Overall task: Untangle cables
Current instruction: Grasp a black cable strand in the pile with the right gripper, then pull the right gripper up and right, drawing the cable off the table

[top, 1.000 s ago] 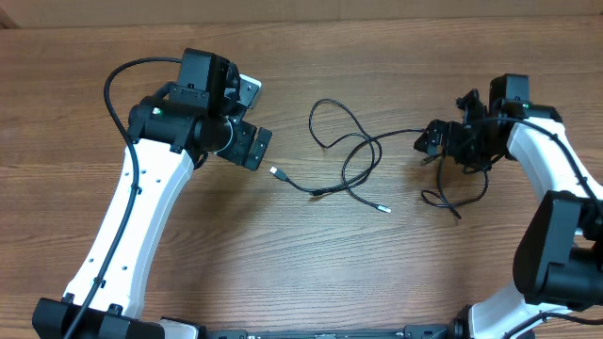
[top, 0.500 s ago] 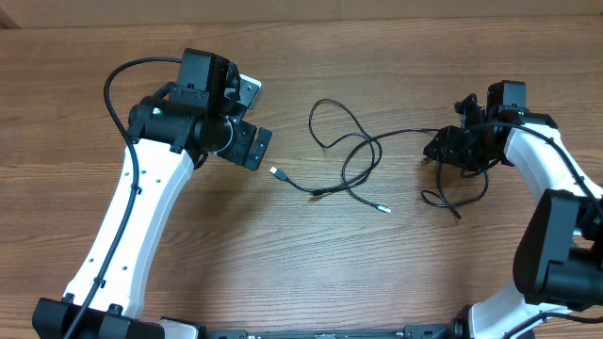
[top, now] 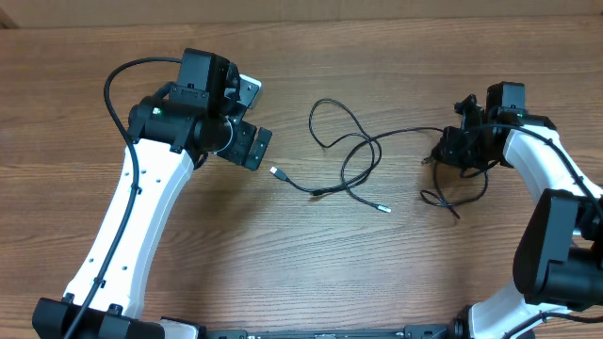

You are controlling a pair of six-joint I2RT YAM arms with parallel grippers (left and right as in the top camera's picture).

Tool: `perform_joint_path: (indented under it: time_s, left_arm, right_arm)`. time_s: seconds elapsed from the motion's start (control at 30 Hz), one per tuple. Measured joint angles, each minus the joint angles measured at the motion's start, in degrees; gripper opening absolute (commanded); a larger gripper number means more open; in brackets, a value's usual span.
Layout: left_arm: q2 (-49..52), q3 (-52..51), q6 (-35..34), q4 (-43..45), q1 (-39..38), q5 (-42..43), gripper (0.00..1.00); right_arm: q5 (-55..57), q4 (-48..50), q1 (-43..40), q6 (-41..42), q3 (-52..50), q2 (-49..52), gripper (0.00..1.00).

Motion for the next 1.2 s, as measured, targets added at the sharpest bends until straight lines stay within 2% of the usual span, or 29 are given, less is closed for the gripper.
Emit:
perform_joint_path:
  time_s: [0.2, 0.37, 0.7, 1.03, 1.2]
  left_arm:
    - [0.0, 0.0, 0.0, 0.0, 0.0, 0.0, 1.00]
    - [0.0, 0.0, 0.0, 0.0, 0.0, 0.0, 1.00]
    - [0.0, 0.0, 0.0, 0.0, 0.0, 0.0, 1.00]
    - [0.0, 0.0, 0.0, 0.0, 0.0, 0.0, 1.00]
    - [0.0, 0.0, 0.0, 0.0, 0.0, 0.0, 1.00]
  right_arm:
    - [0.0, -0.8, 0.0, 0.5, 0.2, 0.0, 0.04]
    - [1.0, -10.0, 0.0, 0.9, 6.4, 0.1, 0.04]
    - [2.5, -26.1, 0.0, 1.2, 40.9, 0.2, 0.04]
    - [2.5, -28.7, 0.0, 4.2, 72.1, 0.2, 0.04]
    - [2.5, -28.6, 0.0, 6.3, 82.1, 0.1, 0.04]
